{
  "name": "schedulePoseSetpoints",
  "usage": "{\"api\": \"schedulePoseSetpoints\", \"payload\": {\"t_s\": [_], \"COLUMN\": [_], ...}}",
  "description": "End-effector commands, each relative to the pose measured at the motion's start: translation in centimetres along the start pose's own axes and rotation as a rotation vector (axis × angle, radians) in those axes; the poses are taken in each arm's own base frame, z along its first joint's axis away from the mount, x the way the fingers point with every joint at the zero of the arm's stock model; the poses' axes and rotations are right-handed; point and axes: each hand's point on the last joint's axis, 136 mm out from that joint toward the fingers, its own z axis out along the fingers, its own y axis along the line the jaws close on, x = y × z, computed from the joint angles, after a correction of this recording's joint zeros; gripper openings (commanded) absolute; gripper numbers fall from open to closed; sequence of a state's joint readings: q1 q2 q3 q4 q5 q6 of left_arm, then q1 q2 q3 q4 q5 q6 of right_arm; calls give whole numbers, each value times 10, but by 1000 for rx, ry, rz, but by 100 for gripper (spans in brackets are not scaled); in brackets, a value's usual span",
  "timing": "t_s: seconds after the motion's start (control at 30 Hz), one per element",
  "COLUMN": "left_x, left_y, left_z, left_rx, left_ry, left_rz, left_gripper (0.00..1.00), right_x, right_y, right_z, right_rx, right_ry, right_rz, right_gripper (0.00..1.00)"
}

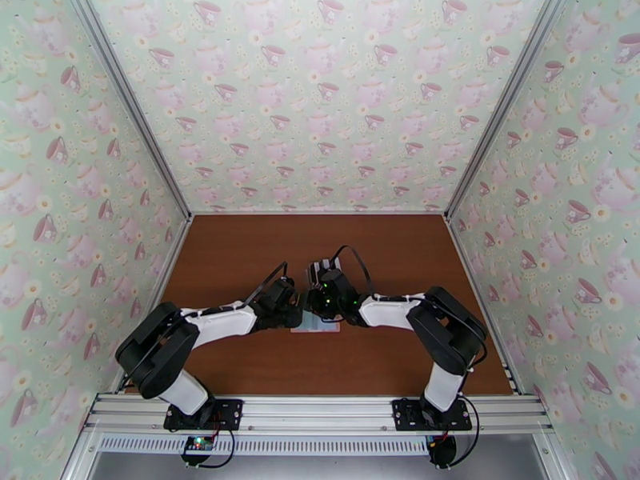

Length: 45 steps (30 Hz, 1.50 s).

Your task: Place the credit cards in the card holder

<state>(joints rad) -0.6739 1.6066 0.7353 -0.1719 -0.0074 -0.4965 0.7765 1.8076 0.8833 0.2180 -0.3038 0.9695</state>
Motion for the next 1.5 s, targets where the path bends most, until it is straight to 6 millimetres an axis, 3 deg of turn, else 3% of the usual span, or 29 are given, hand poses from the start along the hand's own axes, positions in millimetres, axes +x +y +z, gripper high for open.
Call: {"api": "schedulePoseSetpoints", "payload": {"t_s": [0.0,0.33,0.6,0.73,1.0,1.23,1.47], "left_x": [49,46,31,16,-13,-45,-91], "left_y": [34,35,20,9,2,-3,-17], "left_z": [17,11,-8,-25,-51,-57,-59], "left_rx": [-107,-96,-23,19,49,72,126], "left_ry": [169,160,103,55,-28,-94,-174], "left_rz": [-3,-12,-15,-12,-16,-32,-67], "left_gripper": [47,49,62,68,70,70,70], "right_x": [10,18,17,8,-11,-35,-60], "right_y": [-2,-19,-18,-3,22,29,32], "right_z": [10,22,19,5,-24,-61,-98], "right_rx": [-9,19,33,35,52,114,165], "right_ry": [33,48,46,24,-23,-87,-144], "right_rz": [10,30,15,-22,-87,-139,-177], "right_gripper": [48,48,48,48,49,50,51]}}
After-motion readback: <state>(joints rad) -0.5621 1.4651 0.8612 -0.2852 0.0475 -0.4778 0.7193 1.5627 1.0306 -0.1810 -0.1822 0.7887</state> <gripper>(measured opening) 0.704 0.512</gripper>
